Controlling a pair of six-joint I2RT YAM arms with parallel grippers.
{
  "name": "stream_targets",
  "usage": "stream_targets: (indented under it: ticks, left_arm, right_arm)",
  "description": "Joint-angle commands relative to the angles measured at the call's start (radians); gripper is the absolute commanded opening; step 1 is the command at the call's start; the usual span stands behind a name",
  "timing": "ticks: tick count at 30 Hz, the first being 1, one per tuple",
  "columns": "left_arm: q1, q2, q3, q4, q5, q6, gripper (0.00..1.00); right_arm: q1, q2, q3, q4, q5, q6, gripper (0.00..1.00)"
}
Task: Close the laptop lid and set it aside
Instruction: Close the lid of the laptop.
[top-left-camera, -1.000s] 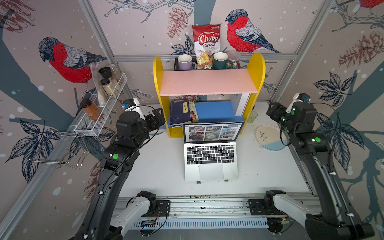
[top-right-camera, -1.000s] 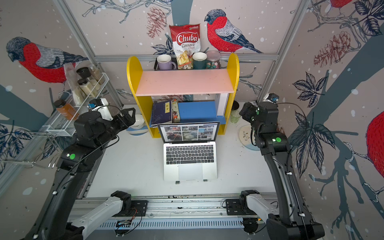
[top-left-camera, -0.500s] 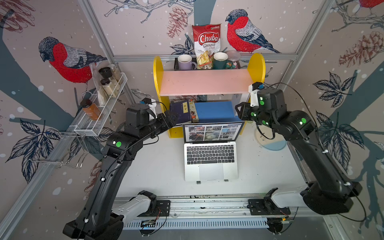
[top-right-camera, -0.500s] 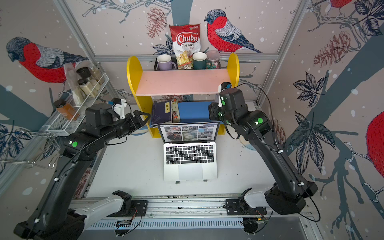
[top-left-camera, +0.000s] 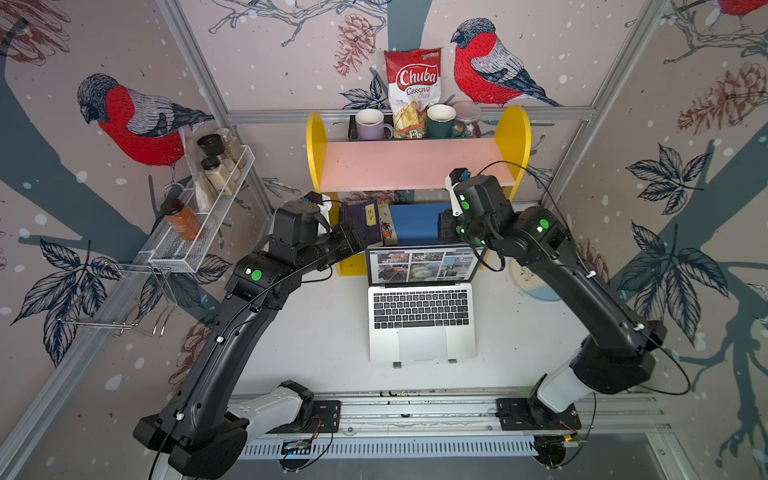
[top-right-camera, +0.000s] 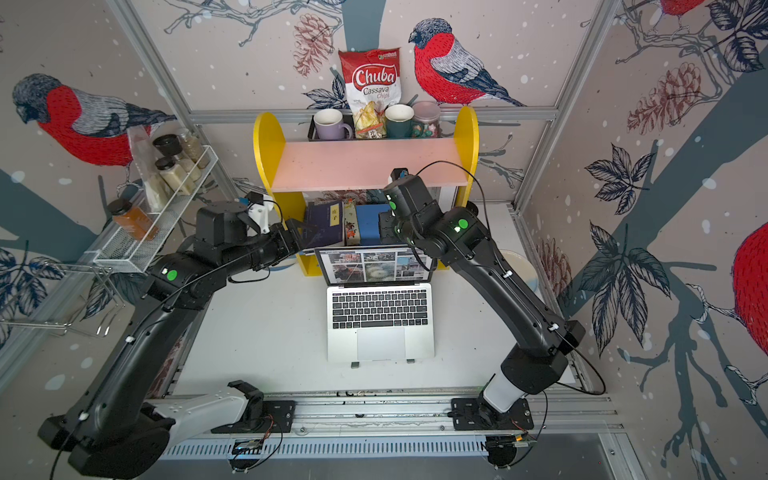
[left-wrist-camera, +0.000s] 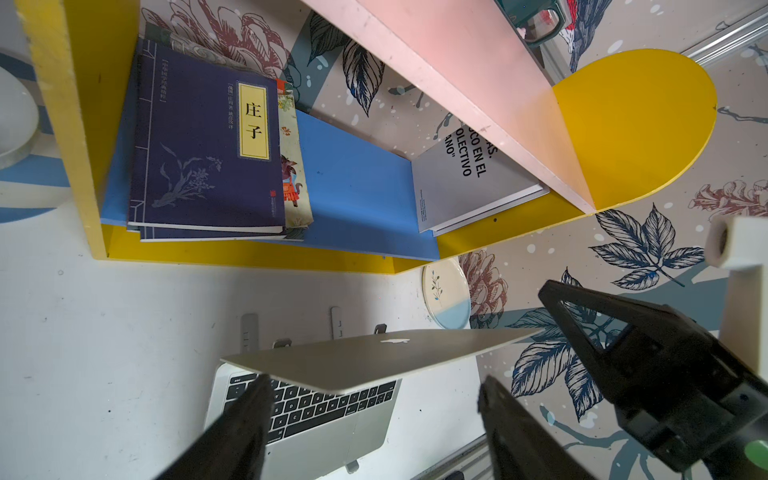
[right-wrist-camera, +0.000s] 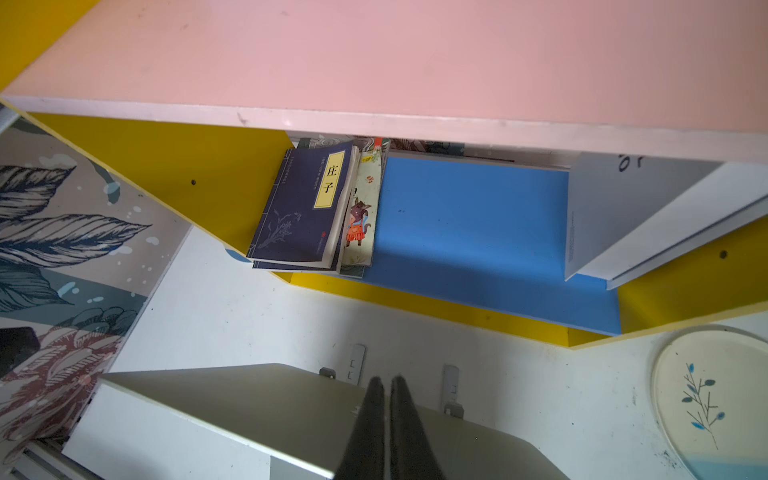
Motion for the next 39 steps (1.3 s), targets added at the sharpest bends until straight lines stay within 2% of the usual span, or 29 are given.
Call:
stream_targets:
  ticks: [1, 9, 16, 39]
  left_arm:
    - [-0.004, -0.012, -0.018, 0.048, -0.025, 0.009, 0.77]
    - [-0.004, -0.039, -0.061, 0.083, -0.029, 0.011, 0.8]
    - [-0.004, -0.078, -0.121, 0.153, -0.009, 0.008, 0.8]
    - [-0.005, -0.076, -0.141, 0.158, 0.002, 0.003, 0.81]
  right_arm:
    - [0.022, 0.015, -0.001, -0.01, 0.032, -0.006, 0.05]
    - [0.065, 0.043, -0.015, -0.004, 0.043, -0.002, 0.04]
    - [0.089, 0.02, -0.089, 0.025, 0.052, 0.009, 0.04]
    - [0.142, -0.074, -0.255, 0.094, 0.064, 0.047, 0.02]
